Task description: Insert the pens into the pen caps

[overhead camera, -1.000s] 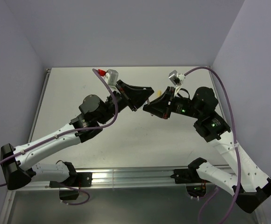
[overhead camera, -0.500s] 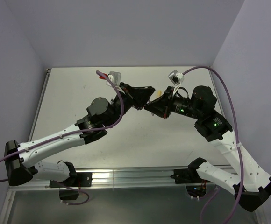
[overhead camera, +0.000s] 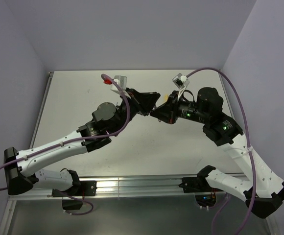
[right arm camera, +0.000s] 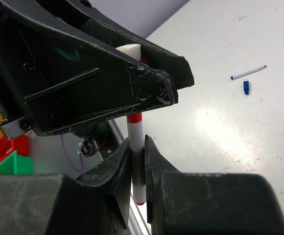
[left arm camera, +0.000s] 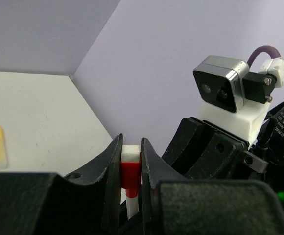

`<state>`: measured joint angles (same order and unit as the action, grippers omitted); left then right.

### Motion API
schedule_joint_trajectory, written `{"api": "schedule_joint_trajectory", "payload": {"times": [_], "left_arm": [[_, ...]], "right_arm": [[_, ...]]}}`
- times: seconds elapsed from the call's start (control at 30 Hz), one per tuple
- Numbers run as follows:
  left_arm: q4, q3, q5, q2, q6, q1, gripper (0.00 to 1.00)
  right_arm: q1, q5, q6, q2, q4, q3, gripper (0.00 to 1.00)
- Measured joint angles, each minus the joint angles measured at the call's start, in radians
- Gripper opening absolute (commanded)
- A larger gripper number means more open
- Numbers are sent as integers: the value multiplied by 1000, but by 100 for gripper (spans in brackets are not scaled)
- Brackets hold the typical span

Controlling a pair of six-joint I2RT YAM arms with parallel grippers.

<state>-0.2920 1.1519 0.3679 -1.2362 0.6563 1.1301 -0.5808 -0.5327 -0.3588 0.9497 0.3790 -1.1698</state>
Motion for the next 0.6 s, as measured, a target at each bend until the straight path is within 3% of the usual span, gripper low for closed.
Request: {"api": "schedule_joint_trajectory", "payload": {"times": [0.03,0.17,0.4,0.6], "left_arm": [[15,9,1,2,0,-1,0],[144,66,-68,0,4,-34,0],[384,223,-270,-129,14,-258,0],[539,428,-336,-385,-6,-430,0]], "right_arm": [[0,-8,3,6,10,-13,31],[11,50,10,21,0,-43,52],[39,228,13,-32,-26,-1,61],[40,328,16,-93,8,32,62]]}}
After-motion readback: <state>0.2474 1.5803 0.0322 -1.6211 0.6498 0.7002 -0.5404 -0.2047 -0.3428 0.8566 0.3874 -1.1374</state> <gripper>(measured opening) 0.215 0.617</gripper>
